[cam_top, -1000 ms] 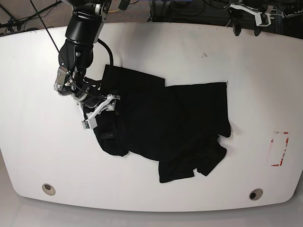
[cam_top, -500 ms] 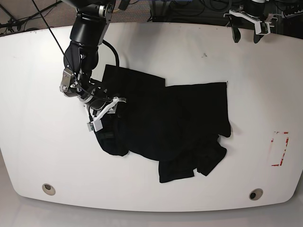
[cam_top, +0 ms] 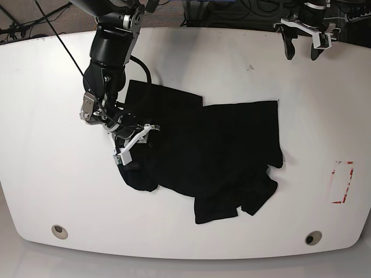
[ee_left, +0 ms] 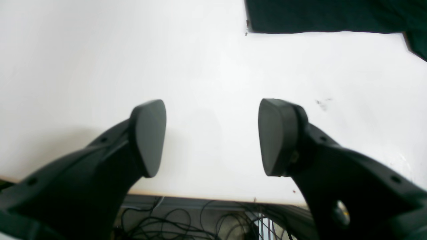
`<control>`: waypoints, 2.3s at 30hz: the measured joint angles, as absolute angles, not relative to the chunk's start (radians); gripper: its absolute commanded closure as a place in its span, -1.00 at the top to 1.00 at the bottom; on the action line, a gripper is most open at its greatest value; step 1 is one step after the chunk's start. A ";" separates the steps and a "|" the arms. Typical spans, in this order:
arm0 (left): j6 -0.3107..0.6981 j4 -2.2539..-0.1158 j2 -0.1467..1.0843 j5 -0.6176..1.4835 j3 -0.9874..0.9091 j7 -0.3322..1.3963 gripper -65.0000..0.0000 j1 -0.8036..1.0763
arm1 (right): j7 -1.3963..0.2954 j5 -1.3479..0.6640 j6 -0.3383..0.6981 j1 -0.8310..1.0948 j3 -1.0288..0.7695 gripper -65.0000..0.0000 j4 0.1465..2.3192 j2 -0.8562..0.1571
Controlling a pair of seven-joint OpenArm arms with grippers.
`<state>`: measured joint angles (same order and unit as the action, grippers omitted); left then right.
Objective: Fold the T-shirt properly
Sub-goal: 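Move the right gripper down and grasp the black T-shirt's edge, then reach the left gripper to the shirt's opposite edge and grasp it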
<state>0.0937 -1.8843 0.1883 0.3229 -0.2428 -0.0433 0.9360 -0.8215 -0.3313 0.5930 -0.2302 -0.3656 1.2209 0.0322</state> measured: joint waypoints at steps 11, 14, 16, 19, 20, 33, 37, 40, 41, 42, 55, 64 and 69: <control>0.094 -1.923 0.189 0.323 -0.245 0.023 0.24 0.883 | -0.809 -0.306 0.595 -0.230 -0.366 -0.45 1.218 0.024; 0.097 -1.922 0.183 0.323 -0.271 0.051 0.24 0.861 | -0.802 -0.267 0.596 -0.231 -0.366 -0.88 1.217 0.030; 0.090 -1.922 0.184 0.322 -0.289 0.068 0.24 0.840 | -0.797 -0.259 0.596 -0.231 -0.366 -1.00 1.217 0.031; 0.089 -1.925 0.184 0.323 -0.298 0.123 0.24 0.793 | -0.797 -0.258 0.596 -0.230 -0.366 -1.00 1.216 0.031; 0.092 -1.927 0.183 0.323 -0.303 0.142 0.24 0.783 | -0.797 -0.258 0.596 -0.229 -0.366 -1.00 1.217 0.031; 0.092 -1.958 0.175 0.326 -0.434 0.392 0.25 0.518 | -0.927 -0.251 0.607 -0.087 -0.366 -1.00 1.678 0.022; 0.094 -1.956 0.173 0.324 -0.433 0.466 0.25 0.429 | -0.931 -0.254 0.610 -0.020 -0.364 -1.00 1.845 0.022; 0.089 -1.951 0.174 0.321 -0.430 0.520 0.25 0.349 | -0.940 -0.253 0.614 0.009 -0.361 -1.00 1.937 0.010; 0.090 -1.948 0.173 0.318 -0.422 0.551 0.25 0.320 | -0.943 -0.253 0.610 0.014 -0.360 -1.00 1.956 0.004; 0.086 -1.941 0.174 0.311 -0.413 0.567 0.25 0.287 | -0.945 -0.248 0.611 0.018 -0.363 -1.00 1.979 0.000; 0.089 -1.473 0.141 0.314 -0.315 0.602 0.25 -0.108 | -0.940 -0.253 0.611 0.042 -0.363 -1.00 2.008 -0.065; 0.214 -1.144 0.100 0.314 -0.312 0.594 0.25 -0.330 | -0.939 -0.240 0.611 0.042 -0.364 -1.00 2.008 -0.063; 0.218 -0.979 0.066 0.312 -0.259 0.477 0.25 -0.392 | -0.943 -0.239 0.611 0.042 -0.368 -1.00 2.007 -0.064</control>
<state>0.2184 -0.9787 0.0662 0.3119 -0.2588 0.4767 -0.3916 -0.9428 -0.2394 0.6106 0.0418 -0.3676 2.0071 -0.0643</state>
